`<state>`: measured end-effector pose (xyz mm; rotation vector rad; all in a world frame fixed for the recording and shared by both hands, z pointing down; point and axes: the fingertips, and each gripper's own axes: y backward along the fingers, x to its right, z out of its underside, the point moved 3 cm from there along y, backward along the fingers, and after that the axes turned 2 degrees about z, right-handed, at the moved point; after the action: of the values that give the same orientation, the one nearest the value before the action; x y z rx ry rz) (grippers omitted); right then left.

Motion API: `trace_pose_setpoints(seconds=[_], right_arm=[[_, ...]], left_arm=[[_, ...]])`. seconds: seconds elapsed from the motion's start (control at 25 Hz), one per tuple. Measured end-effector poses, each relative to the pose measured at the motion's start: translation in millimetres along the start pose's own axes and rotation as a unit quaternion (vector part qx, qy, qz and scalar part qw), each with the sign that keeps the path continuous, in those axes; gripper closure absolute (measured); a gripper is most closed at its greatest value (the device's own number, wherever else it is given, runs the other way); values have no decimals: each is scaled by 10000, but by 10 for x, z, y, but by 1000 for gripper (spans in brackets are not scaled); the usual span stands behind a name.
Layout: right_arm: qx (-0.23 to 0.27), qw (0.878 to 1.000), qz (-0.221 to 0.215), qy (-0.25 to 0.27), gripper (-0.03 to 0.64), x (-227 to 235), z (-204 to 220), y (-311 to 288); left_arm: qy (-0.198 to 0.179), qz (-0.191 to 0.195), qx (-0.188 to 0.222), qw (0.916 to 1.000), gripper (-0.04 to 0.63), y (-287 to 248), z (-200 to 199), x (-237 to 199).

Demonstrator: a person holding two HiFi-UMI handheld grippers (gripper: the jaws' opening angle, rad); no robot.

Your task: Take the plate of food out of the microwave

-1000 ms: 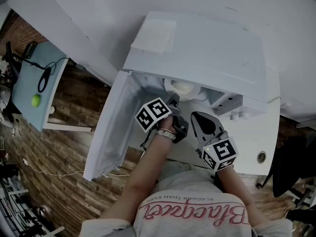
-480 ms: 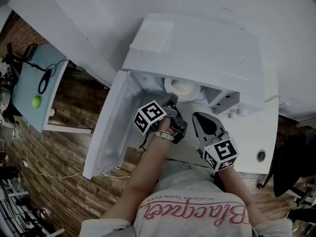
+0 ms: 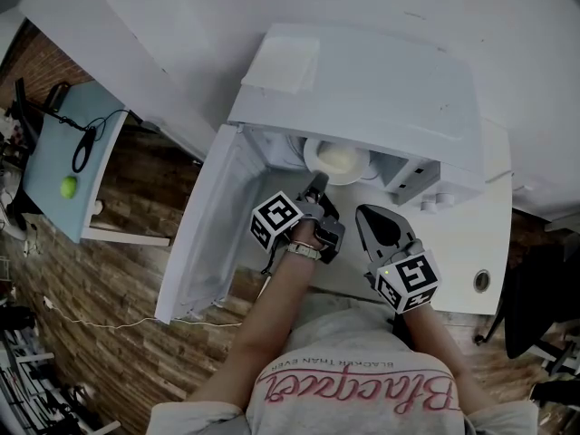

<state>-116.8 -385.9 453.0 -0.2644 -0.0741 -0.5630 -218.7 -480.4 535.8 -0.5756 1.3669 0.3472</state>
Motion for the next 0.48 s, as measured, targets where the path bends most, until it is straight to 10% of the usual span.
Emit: trace_pose_setpoints(seconds=[0.48], right_arm=[[7, 10000, -25, 80, 604, -166, 8, 63]], left_arm=[[3, 193, 1, 9998, 584, 183, 30, 9]])
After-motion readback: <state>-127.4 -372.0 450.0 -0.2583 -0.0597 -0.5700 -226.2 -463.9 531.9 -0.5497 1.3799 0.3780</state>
